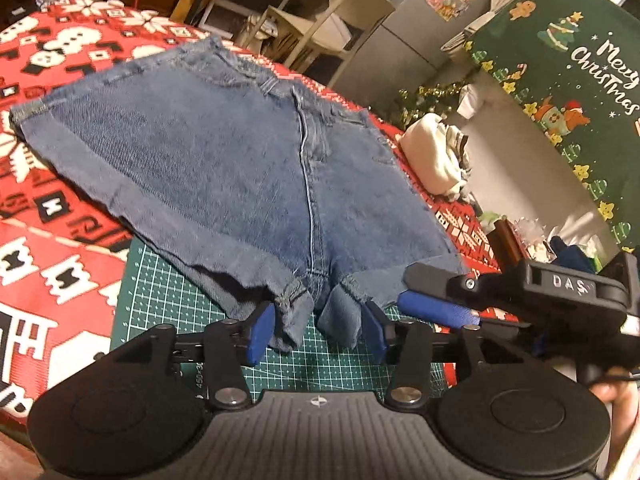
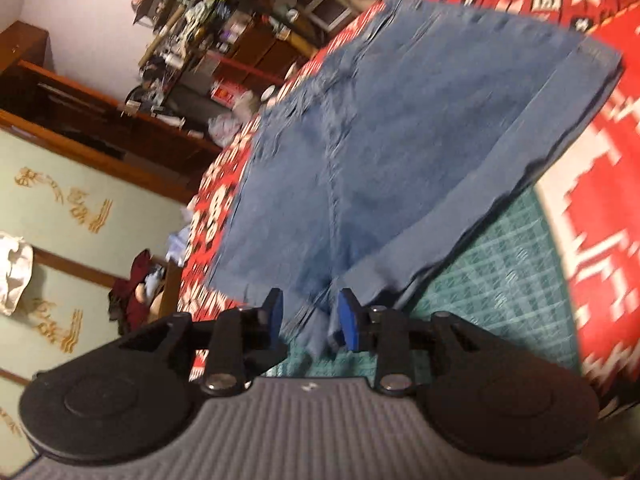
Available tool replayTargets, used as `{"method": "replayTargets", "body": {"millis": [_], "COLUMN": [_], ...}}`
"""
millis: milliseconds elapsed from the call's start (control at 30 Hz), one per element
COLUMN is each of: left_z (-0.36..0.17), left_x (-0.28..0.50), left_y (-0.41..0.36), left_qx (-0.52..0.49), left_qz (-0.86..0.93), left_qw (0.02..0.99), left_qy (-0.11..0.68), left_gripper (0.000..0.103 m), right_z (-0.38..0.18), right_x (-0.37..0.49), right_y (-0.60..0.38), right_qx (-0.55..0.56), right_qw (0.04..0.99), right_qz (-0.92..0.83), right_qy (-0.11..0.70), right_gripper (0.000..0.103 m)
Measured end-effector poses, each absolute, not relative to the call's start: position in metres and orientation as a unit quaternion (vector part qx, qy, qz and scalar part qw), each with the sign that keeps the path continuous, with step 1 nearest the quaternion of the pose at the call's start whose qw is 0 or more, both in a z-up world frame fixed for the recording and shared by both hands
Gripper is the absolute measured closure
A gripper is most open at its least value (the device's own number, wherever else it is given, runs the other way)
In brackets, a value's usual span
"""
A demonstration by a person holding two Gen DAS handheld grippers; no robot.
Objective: Fold clothes
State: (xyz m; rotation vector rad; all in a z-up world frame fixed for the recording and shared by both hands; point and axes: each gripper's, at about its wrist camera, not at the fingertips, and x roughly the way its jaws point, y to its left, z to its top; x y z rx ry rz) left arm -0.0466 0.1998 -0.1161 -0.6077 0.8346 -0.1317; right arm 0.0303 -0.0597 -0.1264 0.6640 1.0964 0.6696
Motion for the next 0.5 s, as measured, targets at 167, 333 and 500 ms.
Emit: {"method": "replayTargets", "body": {"millis": [167,333,500], "left_z": [-0.126,-0.137,-0.145], "left_x": [-0.043,-0.039,-0.035], "left_y": [0.207,0.215,0.218], "left_qx": [-0.340,-0.391,-0.420], "left_qz": [-0.061,-0.059,-0.059], "left_qw": [0.850,0.830,0.816], "left_qy": [0.397,0.394,0.392], "left_gripper": [0.044,0.044,0.052], "right_z": [-0.133,-0.138,-0.149], "right_x": [0.021,0.021,0.027], "right_y": [-0.052,-0.052,-0.058], "right_qx": [0.308,0.299,0.319], "right_qw": [0.743,0.747,0.747], "right_qz": [0.298,0.280,0.247], "right_qy": [0.513,0.524,0.528], "right_gripper": [0.065,0.063,0.062]}}
